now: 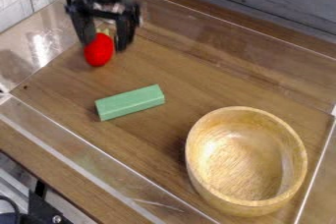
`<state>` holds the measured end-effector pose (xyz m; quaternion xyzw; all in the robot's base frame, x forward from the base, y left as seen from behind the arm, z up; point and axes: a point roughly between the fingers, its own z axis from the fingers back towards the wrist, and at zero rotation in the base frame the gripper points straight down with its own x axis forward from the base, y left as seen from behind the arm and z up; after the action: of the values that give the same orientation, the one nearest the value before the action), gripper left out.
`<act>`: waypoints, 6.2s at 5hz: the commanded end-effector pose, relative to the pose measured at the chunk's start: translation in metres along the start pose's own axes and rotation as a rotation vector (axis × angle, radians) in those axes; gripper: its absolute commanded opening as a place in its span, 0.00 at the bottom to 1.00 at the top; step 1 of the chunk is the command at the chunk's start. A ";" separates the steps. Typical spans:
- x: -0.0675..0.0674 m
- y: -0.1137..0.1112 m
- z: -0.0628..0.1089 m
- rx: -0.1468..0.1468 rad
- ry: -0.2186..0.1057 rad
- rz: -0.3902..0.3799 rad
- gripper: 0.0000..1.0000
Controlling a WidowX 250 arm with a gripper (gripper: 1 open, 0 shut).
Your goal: Move the red object to the right side of the table
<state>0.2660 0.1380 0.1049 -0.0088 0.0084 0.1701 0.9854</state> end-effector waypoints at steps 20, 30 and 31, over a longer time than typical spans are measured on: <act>0.061 -0.123 0.018 -0.008 0.044 -0.512 0.00; 0.015 -0.248 -0.051 0.050 0.074 -0.581 0.00; 0.014 -0.245 -0.063 0.051 0.065 -0.637 0.00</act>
<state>0.3584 -0.0916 0.0337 0.0077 0.0570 -0.1418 0.9882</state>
